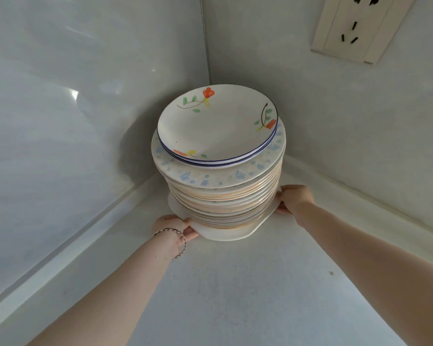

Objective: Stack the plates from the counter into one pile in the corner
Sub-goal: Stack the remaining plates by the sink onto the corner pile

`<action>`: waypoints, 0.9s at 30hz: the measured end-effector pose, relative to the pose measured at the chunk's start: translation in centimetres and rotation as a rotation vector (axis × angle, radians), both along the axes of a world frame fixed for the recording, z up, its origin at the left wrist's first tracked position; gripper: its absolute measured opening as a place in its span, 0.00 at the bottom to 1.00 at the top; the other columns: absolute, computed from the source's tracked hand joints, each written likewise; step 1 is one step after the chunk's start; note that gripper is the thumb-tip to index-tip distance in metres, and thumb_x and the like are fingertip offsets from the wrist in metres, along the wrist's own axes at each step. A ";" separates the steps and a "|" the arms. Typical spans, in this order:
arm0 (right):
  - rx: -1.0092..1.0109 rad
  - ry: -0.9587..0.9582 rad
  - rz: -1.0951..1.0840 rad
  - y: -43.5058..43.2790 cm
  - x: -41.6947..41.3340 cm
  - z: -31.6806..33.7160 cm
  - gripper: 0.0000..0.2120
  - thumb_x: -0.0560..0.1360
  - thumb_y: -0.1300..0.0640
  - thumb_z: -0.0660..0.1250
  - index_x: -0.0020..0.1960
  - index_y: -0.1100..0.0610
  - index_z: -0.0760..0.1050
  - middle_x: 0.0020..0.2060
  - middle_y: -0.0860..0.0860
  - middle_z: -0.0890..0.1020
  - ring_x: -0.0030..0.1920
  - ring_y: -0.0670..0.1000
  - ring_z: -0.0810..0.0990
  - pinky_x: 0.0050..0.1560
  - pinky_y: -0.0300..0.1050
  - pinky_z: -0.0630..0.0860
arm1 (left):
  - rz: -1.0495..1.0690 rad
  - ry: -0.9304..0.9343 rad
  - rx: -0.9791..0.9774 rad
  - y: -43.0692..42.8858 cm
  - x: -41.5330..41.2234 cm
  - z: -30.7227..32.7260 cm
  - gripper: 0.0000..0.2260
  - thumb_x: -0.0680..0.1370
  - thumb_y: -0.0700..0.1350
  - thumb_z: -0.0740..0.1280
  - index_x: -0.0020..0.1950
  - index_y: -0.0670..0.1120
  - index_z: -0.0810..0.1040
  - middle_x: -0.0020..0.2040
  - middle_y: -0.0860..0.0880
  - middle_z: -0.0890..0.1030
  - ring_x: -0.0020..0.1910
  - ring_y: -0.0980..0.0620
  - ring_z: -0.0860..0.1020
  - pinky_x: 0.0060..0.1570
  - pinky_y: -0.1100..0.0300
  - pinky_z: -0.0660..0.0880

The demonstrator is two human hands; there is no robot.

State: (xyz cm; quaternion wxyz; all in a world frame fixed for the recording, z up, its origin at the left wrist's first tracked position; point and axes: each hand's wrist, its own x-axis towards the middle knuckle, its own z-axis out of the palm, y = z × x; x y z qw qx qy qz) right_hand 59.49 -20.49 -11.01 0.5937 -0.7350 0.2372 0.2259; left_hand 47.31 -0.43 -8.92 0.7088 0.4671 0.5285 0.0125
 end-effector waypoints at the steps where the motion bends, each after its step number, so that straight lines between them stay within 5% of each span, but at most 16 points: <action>1: 0.007 0.001 -0.001 0.0 0.2 0.1 0.18 0.74 0.72 0.61 0.62 0.64 0.74 0.55 0.64 0.79 0.32 0.57 0.78 0.19 0.42 0.77 | -0.009 0.003 0.001 0.1 0.1 -0.1 0.11 0.76 0.24 0.58 0.37 0.36 0.68 0.35 0.40 0.74 0.32 0.45 0.74 0.57 0.39 0.73; 7: 0.108 -0.014 -0.022 -0.3 -0.2 0.7 0.15 0.75 0.71 0.63 0.61 0.65 0.75 0.35 0.55 0.77 0.33 0.53 0.77 0.25 0.41 0.80 | -0.117 0.034 0.038 0.5 -0.2 0.0 0.06 0.75 0.25 0.60 0.42 0.34 0.70 0.26 0.40 0.79 0.21 0.47 0.79 0.54 0.44 0.75; 10: 0.114 -0.065 -0.058 -0.2 -2.3 0.5 0.15 0.77 0.66 0.63 0.63 0.66 0.74 0.40 0.57 0.79 0.35 0.53 0.78 0.44 0.45 0.80 | -0.136 -0.014 0.043 0.9 -0.4 0.3 0.14 0.77 0.29 0.60 0.62 0.37 0.70 0.43 0.38 0.79 0.34 0.44 0.79 0.50 0.47 0.74; 14: 0.166 -0.009 -0.079 0.9 -6.0 0.7 0.23 0.77 0.64 0.63 0.71 0.56 0.66 0.48 0.60 0.82 0.35 0.52 0.80 0.36 0.38 0.81 | -0.034 -0.050 0.054 2.0 -0.1 0.2 0.18 0.79 0.32 0.60 0.69 0.35 0.66 0.52 0.35 0.78 0.53 0.37 0.78 0.51 0.45 0.73; 17: 0.189 -0.011 -0.132 1.5 -6.9 0.7 0.26 0.77 0.65 0.64 0.73 0.55 0.63 0.49 0.60 0.82 0.40 0.57 0.82 0.47 0.46 0.79 | -0.015 -0.025 0.049 2.0 0.4 0.5 0.13 0.79 0.29 0.57 0.63 0.34 0.68 0.62 0.30 0.74 0.63 0.34 0.74 0.53 0.42 0.71; 19: 0.184 -0.010 -0.161 1.6 -6.6 0.8 0.27 0.76 0.67 0.64 0.73 0.56 0.64 0.54 0.62 0.81 0.43 0.59 0.82 0.47 0.47 0.78 | -0.011 -0.015 0.044 2.1 0.8 0.4 0.10 0.79 0.28 0.55 0.57 0.37 0.68 0.65 0.29 0.72 0.65 0.33 0.73 0.58 0.40 0.70; 22: 0.205 0.011 -0.172 1.4 -6.2 0.9 0.27 0.76 0.68 0.65 0.72 0.56 0.64 0.57 0.62 0.80 0.44 0.60 0.82 0.47 0.47 0.79 | -0.011 -0.018 0.070 2.6 1.1 -0.3 0.10 0.79 0.27 0.55 0.58 0.32 0.71 0.55 0.30 0.76 0.60 0.33 0.75 0.56 0.39 0.70; 27: 0.093 0.028 0.036 0.0 -5.8 1.4 0.23 0.77 0.68 0.62 0.71 0.59 0.67 0.37 0.57 0.81 0.33 0.53 0.81 0.30 0.38 0.81 | -0.026 0.042 0.225 2.3 1.0 0.2 0.17 0.79 0.29 0.55 0.68 0.33 0.68 0.60 0.33 0.75 0.64 0.33 0.73 0.64 0.42 0.70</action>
